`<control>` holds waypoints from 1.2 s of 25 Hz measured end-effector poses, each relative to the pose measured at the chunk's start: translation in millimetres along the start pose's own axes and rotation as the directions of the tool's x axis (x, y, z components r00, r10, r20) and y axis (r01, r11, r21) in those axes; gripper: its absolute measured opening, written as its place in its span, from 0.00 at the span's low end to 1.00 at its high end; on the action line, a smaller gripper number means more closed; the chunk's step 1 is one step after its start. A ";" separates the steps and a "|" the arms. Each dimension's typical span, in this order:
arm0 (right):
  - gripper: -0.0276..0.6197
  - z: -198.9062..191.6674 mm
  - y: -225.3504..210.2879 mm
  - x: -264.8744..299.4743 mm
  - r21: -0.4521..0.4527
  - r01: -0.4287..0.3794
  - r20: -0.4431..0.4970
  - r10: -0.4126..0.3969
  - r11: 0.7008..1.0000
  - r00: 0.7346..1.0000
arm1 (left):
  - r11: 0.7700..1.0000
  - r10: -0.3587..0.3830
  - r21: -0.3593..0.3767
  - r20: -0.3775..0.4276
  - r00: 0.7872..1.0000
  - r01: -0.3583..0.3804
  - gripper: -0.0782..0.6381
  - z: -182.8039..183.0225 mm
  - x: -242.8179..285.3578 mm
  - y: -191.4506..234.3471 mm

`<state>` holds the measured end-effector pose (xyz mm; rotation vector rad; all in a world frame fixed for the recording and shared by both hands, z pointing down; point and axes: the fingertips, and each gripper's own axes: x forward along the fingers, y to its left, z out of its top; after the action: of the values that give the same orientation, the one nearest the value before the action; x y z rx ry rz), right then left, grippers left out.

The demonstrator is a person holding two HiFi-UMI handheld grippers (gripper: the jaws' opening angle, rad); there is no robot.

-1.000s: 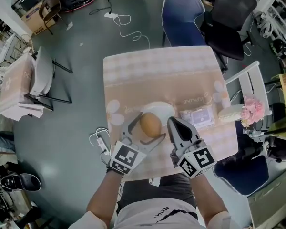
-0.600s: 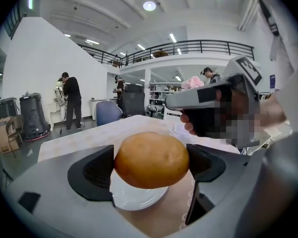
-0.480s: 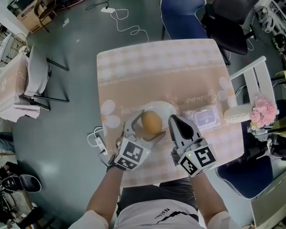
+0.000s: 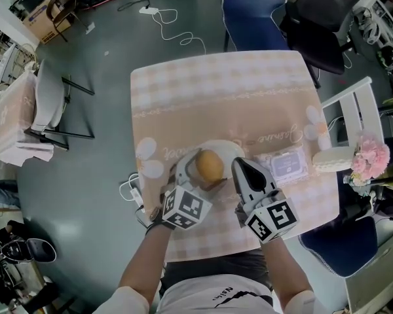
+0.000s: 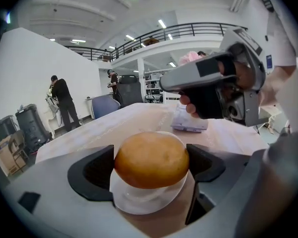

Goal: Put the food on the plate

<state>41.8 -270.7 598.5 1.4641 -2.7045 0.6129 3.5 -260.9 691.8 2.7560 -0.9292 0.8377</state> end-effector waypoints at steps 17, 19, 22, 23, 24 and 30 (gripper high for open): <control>0.07 3.1 -4.9 -2.3 0.024 -0.017 -0.007 0.017 1.000 1.000 | 0.999 -0.014 -0.039 0.001 1.000 0.014 0.72 1.0 4.4 0.4; 0.07 5.9 -2.2 -4.2 0.028 -0.022 -0.009 0.022 0.999 1.000 | 0.999 -0.014 -0.042 -0.003 1.000 0.014 0.72 2.9 1.3 -0.4; 0.07 10.8 1.5 -7.5 0.030 -0.027 -0.012 0.027 0.999 1.000 | 0.999 -0.013 -0.051 -0.006 1.000 0.012 0.72 6.4 -4.8 -2.1; 0.07 12.6 2.8 -9.0 0.031 -0.026 -0.013 0.026 0.999 1.000 | 0.998 -0.012 -0.055 -0.006 1.000 0.012 0.72 8.2 -7.7 -3.2; 0.07 14.8 4.3 -10.7 0.032 -0.025 -0.015 0.026 0.999 1.000 | 0.998 -0.011 -0.060 -0.005 1.000 0.011 0.72 10.3 -11.2 -4.4; 0.07 34.0 24.0 -23.6 0.021 -0.027 -0.024 0.027 0.999 0.999 | 0.992 0.010 -0.123 0.023 1.000 -0.007 0.72 32.5 -44.1 -9.2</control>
<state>41.8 -251.5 554.7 1.4172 -2.7124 0.6575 -4.9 -239.2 641.4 2.6639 -0.9637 0.7246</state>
